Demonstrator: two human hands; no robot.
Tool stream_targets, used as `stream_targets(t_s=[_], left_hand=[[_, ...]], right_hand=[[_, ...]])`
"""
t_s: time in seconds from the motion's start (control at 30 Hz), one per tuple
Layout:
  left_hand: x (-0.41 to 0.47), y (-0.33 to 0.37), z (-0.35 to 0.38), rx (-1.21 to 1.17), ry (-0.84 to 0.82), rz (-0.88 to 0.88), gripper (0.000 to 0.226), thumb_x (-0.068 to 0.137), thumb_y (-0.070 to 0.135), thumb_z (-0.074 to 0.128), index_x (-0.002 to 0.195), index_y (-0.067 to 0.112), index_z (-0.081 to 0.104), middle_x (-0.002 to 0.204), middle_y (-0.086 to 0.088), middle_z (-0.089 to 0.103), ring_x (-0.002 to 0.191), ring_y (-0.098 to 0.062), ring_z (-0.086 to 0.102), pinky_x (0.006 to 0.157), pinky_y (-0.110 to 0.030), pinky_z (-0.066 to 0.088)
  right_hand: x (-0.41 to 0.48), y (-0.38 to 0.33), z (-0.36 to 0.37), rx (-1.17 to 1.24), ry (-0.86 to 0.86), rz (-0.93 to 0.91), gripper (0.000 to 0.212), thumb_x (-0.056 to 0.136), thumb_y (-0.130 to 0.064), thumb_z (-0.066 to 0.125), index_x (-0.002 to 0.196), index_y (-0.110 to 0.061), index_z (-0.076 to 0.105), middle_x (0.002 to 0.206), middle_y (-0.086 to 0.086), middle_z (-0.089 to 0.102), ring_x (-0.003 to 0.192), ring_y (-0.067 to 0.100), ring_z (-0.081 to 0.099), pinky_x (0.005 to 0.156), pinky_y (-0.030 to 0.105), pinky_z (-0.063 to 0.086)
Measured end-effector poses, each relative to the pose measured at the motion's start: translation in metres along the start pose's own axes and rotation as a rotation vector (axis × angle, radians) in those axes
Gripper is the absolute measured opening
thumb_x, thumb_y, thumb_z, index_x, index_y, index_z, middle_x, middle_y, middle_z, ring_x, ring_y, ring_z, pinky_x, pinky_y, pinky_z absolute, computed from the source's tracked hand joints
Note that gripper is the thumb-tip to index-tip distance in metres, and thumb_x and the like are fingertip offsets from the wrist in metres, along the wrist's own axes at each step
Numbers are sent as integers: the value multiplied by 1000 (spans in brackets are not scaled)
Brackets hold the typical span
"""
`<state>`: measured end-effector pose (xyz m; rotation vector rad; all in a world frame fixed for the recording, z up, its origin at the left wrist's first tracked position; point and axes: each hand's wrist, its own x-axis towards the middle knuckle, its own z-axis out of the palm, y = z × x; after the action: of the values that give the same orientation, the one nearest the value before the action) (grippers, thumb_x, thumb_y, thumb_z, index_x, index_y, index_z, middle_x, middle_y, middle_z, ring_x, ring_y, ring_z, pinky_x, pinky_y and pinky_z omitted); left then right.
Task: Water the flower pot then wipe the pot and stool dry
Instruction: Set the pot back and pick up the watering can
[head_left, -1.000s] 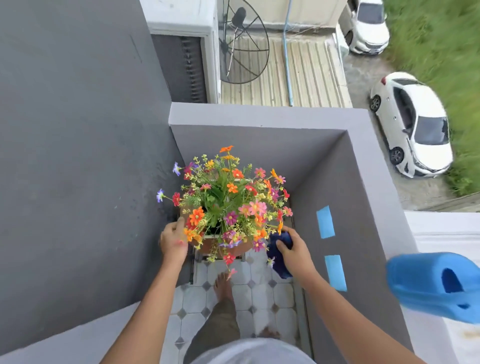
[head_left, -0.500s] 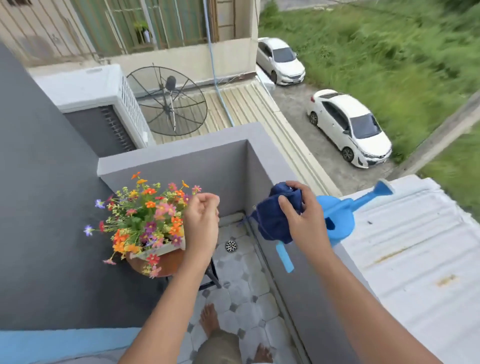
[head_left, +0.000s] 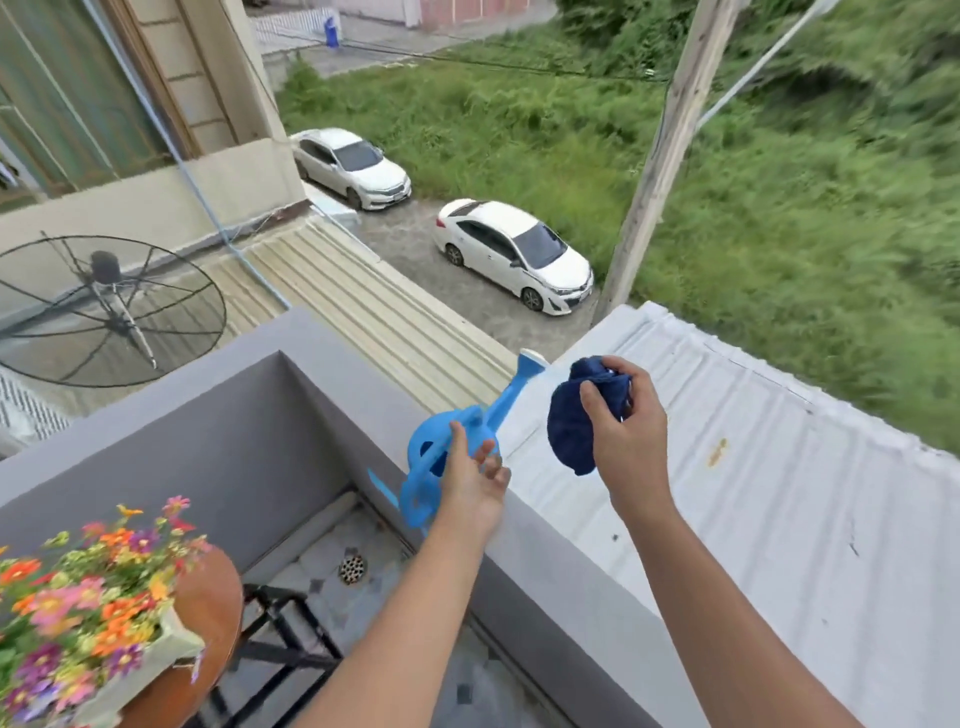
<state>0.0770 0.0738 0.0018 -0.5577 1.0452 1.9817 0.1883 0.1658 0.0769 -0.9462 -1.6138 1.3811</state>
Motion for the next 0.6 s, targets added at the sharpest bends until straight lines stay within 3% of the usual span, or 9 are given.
stream_targets(t_s=[0.13,0.27,0.43,0.6], left_hand=[[20,0,7,-68,16,56,51,87,54,55,116,12,56,81,5,57,40,-5,42,35,-19,33],[15,1,4,-24,34,82,43,92,50,50,111,12,58,85,7,59,44,-6,38,35,-19,32],[4,10,-7,46,38,93,37,95,43,50,100,8,61,92,0,62,49,-8,42,36,-20,32],[-1,26,-18,191,46,94,32,96,39,49,90,10,60,73,0,54,51,-9,43,39,-21,34]], right_hand=[[2,9,-13,12,1,33,26,93,-14,65,116,-26,63,114,-8,69,109,14,64,97,37,51],[-1,11,-9,16,-48,56,26,94,-16,66,116,-28,62,112,-8,69,98,10,64,89,32,51],[-3,11,9,21,-137,91,23,93,-23,67,109,-40,62,111,-12,70,104,21,67,94,48,55],[-8,12,32,15,-197,125,21,89,-31,68,105,-41,59,109,-10,69,103,25,68,91,55,55]])
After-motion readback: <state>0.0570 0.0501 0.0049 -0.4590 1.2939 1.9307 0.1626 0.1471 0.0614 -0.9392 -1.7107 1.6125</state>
